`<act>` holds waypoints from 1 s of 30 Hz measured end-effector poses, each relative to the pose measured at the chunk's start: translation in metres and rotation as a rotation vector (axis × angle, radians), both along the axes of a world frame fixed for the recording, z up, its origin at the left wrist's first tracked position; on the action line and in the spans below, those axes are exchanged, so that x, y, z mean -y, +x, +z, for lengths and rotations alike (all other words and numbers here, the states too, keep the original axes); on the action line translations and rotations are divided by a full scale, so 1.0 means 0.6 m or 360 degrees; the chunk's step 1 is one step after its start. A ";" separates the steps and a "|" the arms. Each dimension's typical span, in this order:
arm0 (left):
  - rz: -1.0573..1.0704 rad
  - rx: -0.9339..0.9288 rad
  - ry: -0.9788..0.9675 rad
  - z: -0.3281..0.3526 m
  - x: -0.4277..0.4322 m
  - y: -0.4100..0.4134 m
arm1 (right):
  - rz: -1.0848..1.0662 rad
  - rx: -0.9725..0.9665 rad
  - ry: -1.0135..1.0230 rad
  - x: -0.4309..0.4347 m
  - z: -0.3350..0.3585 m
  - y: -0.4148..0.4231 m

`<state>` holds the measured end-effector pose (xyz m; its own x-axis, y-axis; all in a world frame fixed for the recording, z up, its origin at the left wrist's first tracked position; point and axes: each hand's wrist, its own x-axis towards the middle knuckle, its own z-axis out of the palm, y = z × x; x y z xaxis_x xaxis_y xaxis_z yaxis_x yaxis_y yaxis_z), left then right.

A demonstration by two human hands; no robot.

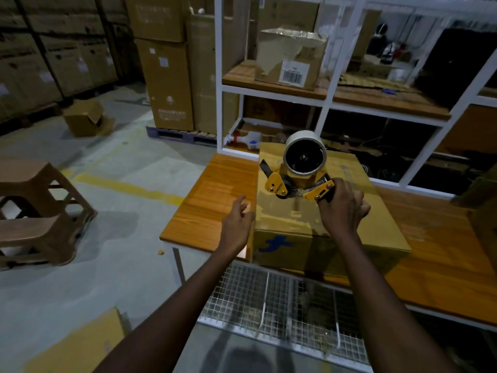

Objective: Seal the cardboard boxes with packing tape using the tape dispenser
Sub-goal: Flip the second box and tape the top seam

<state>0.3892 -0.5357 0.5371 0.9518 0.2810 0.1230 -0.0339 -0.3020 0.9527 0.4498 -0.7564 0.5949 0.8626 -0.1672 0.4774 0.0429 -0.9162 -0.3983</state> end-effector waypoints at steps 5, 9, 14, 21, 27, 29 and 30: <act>0.0034 -0.0185 -0.1215 0.063 0.024 0.023 | -0.0022 0.0004 0.0028 0.001 0.006 0.003; -0.0074 -0.0176 -0.1368 0.083 0.043 0.034 | -0.0022 0.0022 0.0050 -0.002 0.011 0.005; -0.0127 -0.0072 -0.1347 0.089 0.052 0.045 | -0.0023 0.0049 -0.0004 -0.004 0.010 0.004; -0.0209 0.0008 -0.1215 0.096 0.054 0.040 | -0.0042 -0.0050 0.0040 -0.010 0.008 0.011; -0.0080 -0.0162 -0.1435 0.091 0.056 0.043 | -0.0042 -0.0052 0.0272 -0.020 0.006 0.009; 0.0045 -0.0265 -0.1547 0.090 0.062 0.046 | -0.0023 -0.0043 0.0246 -0.026 0.007 0.007; 0.0119 -0.0311 -0.1601 0.091 0.065 0.049 | -0.0020 -0.0045 0.0228 -0.029 0.007 0.007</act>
